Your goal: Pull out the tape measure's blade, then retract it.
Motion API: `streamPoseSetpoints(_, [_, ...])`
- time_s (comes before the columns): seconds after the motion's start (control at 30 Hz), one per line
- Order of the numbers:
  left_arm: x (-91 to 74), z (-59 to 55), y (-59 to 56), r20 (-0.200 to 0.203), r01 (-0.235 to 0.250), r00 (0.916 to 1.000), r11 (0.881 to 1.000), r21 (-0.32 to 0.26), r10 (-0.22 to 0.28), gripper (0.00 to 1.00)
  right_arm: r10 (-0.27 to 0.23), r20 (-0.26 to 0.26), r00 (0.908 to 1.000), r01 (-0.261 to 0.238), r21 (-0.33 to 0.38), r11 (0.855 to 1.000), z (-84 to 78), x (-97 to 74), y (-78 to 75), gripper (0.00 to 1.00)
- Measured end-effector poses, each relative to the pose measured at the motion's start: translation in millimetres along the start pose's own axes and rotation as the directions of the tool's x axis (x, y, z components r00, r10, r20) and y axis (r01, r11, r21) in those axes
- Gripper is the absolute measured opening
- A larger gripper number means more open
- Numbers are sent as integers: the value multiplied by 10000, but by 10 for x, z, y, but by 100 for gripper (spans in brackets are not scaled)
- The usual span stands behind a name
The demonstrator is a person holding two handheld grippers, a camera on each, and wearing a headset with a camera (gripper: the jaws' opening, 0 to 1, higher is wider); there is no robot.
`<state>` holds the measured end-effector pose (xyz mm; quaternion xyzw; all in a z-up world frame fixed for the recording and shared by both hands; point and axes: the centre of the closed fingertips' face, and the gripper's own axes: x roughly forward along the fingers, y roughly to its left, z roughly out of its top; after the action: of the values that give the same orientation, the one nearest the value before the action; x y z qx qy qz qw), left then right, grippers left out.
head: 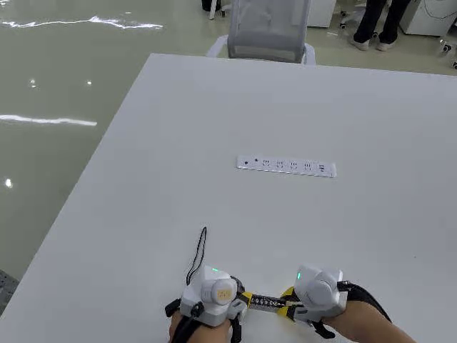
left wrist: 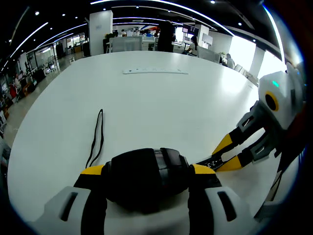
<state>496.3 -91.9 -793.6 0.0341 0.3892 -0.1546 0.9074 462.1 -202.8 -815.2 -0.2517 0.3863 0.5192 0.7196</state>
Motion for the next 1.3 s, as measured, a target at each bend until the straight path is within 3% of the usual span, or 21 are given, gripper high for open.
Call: streamPoseSetpoints(1.3, [-16, -4, -17, 20, 34, 10000, 10000, -20, -34, 65, 132, 111, 9999, -131, -108, 9999, 168, 133, 28, 15])
